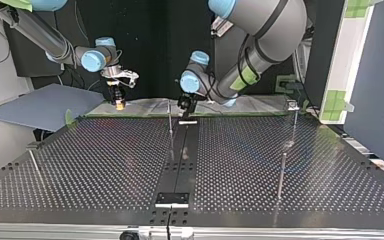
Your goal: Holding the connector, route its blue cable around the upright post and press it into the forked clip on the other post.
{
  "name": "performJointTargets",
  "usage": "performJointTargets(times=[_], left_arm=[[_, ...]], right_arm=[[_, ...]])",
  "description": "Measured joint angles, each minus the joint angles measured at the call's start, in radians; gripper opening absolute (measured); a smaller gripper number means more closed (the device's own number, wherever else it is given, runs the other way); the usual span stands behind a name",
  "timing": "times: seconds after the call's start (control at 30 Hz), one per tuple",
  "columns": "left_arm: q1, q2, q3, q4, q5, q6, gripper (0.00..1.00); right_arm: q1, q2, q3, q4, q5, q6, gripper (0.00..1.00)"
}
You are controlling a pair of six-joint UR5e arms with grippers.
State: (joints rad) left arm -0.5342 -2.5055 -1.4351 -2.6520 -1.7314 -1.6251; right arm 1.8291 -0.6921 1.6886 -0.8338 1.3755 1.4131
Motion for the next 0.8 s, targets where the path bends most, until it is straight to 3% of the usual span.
performJointTargets(times=[0.3,0.8], left_arm=[[0.0,0.007,-0.059,0.003,0.0,0.007,1.0],[0.0,0.012,-0.067,0.015,0.033,0.013,1.0]], right_arm=[[0.002,0.0,-0.002,0.008,-0.001,-0.001,0.0],[0.002,0.0,-0.002,0.013,-0.001,-0.005,0.0]])
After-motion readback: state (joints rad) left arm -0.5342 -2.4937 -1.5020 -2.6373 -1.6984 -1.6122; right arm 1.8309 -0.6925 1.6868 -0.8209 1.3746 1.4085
